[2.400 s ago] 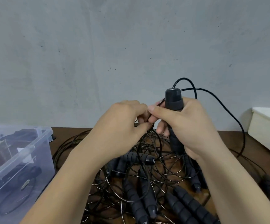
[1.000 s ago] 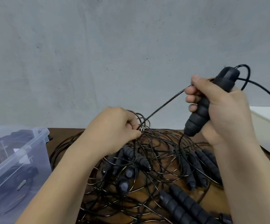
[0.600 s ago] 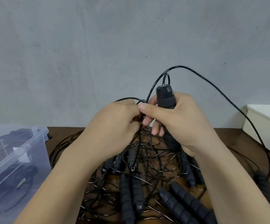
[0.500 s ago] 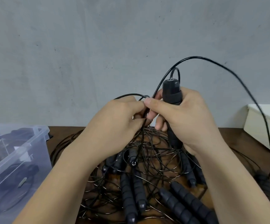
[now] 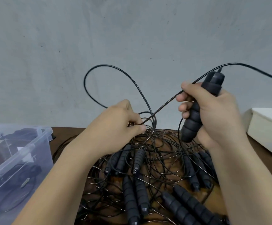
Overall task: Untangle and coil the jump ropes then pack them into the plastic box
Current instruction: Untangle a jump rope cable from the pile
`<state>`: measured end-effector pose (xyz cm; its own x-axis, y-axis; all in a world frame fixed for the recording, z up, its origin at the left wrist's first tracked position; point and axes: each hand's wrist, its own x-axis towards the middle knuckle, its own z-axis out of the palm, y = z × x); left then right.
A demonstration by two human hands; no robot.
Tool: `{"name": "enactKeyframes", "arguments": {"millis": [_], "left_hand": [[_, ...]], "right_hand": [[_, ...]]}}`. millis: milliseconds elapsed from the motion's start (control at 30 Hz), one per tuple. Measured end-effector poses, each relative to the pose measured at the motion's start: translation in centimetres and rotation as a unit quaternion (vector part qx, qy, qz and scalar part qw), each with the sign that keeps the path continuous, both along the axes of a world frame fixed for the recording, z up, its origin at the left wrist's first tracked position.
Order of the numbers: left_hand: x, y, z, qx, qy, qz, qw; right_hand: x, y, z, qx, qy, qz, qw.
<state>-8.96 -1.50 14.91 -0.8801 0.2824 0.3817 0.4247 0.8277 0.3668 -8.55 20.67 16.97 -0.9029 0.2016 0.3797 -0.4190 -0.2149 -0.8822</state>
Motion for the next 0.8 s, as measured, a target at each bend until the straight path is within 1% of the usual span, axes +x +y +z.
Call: {"name": "enactKeyframes", "arguments": {"millis": [67, 100, 233, 300, 433, 500, 567, 633, 667, 733, 800], "left_hand": [[0.1, 0.0, 0.0, -0.004, -0.021, -0.027, 0.999], [0.1, 0.1, 0.1, -0.004, -0.030, -0.038, 0.999], [0.4, 0.3, 0.5, 0.004, -0.050, -0.080, 0.996], [0.5, 0.6, 0.4, -0.001, -0.066, -0.102, 0.993], [0.2, 0.8, -0.6, -0.037, -0.089, -0.117, 0.988], [0.2, 0.9, -0.9, -0.076, -0.095, -0.117, 0.986], [0.4, 1.0, -0.8, -0.096, -0.087, -0.112, 0.985], [0.6, 0.7, -0.2, -0.083, -0.060, -0.099, 0.990], [0.7, 0.5, 0.2, -0.062, -0.040, -0.092, 0.993], [0.9, 0.0, 0.8, 0.008, -0.005, -0.084, 0.996], [1.1, -0.2, 1.1, 0.066, 0.016, -0.083, 0.994]], "right_hand": [[-0.1, -0.1, -0.1, 0.007, -0.014, 0.019, 1.000], [-0.1, -0.1, -0.1, 0.024, -0.021, 0.032, 0.999], [0.5, -0.6, -0.2, 0.142, -0.027, 0.094, 0.985], [0.8, -0.8, -0.2, 0.185, -0.020, 0.121, 0.975], [1.2, -1.4, -0.5, 0.250, -0.004, 0.125, 0.960], [1.3, -1.5, -0.6, 0.291, -0.014, 0.126, 0.948], [1.1, -1.4, -0.7, 0.336, -0.032, 0.120, 0.934], [0.9, -1.1, -0.7, 0.372, -0.036, 0.092, 0.923], [0.8, -1.0, -0.6, 0.382, -0.032, 0.066, 0.921], [0.6, -0.7, -0.5, 0.368, -0.027, 0.030, 0.929], [0.6, -0.5, -0.4, 0.337, -0.034, 0.040, 0.940]]}}
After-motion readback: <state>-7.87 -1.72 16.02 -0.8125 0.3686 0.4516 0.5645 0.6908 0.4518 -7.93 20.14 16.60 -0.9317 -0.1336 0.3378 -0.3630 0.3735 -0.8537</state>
